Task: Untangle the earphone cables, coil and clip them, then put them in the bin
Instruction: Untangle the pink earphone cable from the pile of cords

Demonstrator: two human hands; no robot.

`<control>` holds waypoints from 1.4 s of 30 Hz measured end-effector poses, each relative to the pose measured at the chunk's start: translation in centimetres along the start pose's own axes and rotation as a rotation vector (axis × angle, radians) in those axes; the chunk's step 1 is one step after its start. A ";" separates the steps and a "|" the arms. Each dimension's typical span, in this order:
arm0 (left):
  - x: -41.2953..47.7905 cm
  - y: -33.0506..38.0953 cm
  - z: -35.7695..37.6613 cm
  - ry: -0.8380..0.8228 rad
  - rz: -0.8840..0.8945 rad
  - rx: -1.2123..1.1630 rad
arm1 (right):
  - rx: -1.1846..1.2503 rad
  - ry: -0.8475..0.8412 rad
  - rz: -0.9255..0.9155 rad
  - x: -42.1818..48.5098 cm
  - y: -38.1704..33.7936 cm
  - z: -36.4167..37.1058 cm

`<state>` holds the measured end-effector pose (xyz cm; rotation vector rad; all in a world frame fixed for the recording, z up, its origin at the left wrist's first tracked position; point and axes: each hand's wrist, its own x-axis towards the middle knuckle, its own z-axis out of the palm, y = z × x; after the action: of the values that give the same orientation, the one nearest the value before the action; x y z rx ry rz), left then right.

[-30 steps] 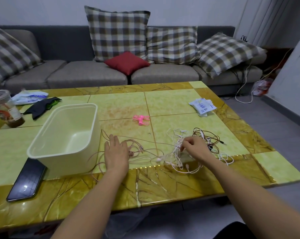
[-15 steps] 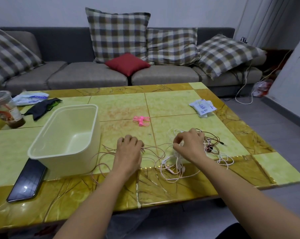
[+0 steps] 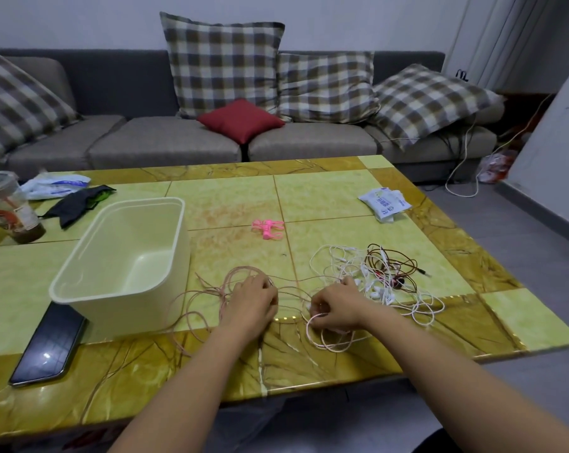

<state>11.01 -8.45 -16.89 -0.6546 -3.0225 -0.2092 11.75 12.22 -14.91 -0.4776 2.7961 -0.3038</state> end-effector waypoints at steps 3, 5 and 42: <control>0.1 -0.2 0.0 0.012 -0.089 0.051 | -0.001 -0.086 0.082 -0.3 0.7 -0.7; 0.1 -0.1 0.1 0.021 -0.131 0.095 | 0.026 -0.157 0.160 -0.5 1.0 -1.5; -1.9 -1.5 -2.2 0.146 -0.106 -0.178 | 0.253 0.047 0.113 1.9 -1.3 -0.4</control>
<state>12.13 -10.90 -15.06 -0.4662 -2.9217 -0.5121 10.25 10.40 -14.66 -0.2561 2.7630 -0.6405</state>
